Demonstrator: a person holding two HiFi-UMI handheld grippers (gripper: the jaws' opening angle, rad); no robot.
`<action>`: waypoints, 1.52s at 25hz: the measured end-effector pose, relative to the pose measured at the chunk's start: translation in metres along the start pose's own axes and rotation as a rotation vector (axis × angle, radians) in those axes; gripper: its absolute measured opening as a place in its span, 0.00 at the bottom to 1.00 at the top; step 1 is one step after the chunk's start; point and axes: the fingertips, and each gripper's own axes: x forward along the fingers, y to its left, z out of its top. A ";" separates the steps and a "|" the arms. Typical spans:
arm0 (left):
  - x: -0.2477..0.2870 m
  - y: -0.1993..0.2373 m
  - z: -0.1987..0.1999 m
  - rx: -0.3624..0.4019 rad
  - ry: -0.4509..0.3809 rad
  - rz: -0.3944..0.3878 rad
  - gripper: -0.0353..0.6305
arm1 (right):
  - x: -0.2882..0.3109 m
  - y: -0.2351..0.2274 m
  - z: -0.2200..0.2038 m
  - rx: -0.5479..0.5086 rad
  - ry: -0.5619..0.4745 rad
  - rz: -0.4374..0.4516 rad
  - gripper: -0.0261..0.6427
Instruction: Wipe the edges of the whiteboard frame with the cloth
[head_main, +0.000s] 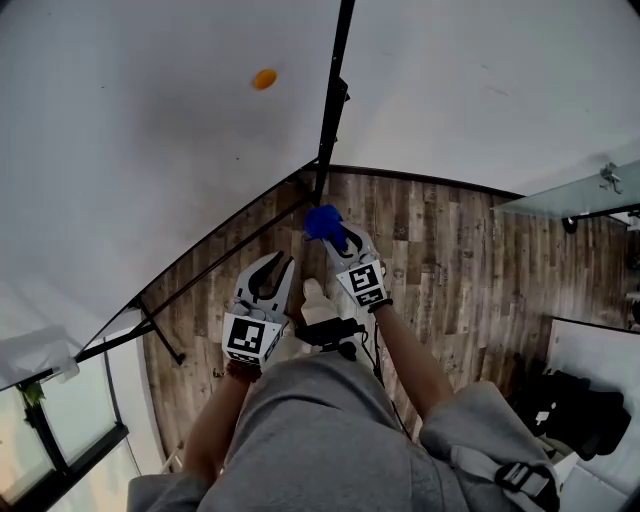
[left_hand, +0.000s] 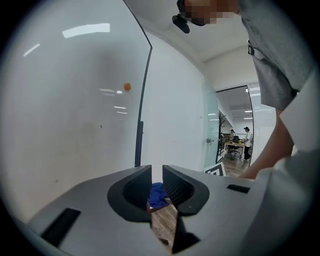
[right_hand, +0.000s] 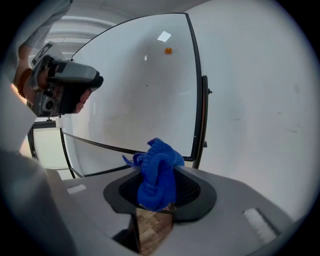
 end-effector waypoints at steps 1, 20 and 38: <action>0.008 0.002 0.003 0.000 -0.002 0.011 0.16 | 0.008 -0.009 -0.005 -0.004 0.010 0.006 0.26; 0.055 0.048 -0.001 -0.031 0.044 0.165 0.15 | 0.132 -0.088 -0.064 0.050 0.125 0.021 0.26; 0.042 0.065 -0.025 -0.069 0.090 0.223 0.15 | 0.179 -0.101 -0.053 0.067 0.100 -0.045 0.26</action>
